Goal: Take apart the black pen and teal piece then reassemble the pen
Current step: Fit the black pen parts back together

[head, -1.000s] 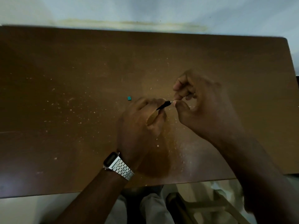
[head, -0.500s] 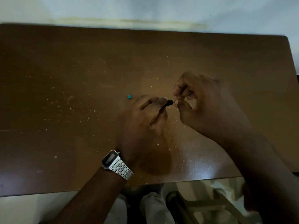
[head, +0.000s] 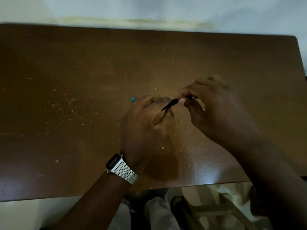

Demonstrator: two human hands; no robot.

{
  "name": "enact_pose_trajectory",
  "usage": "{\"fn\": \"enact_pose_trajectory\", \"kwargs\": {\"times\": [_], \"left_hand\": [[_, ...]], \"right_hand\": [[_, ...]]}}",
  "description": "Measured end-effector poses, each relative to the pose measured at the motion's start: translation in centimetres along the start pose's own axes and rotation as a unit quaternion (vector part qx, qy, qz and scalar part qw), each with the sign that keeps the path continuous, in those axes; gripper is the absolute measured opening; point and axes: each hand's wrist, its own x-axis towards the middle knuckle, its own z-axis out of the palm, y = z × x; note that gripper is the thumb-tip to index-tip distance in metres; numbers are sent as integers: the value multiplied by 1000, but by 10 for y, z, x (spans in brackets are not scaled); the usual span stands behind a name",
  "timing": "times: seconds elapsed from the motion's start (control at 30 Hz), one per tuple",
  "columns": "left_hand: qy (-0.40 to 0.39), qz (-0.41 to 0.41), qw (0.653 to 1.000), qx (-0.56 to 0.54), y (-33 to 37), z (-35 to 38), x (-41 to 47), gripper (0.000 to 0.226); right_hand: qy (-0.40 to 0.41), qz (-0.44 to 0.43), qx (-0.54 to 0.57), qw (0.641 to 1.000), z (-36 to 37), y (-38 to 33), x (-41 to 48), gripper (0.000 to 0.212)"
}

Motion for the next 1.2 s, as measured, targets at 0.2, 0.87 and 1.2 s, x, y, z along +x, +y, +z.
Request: {"fn": "enact_pose_trajectory", "kwargs": {"times": [0.2,0.87,1.2], "left_hand": [[-20,-25,999,-13,2,-2,-1,25],[-6,-49,996,-81,1,4,6,29],[-11,-44,995,-85,2,7,6,28]], "right_hand": [[-33,8,-28,999,-1,-2,4,28],[76,14,147,986,12,14,3,11],[68,3,115,991,13,17,8,6]]}}
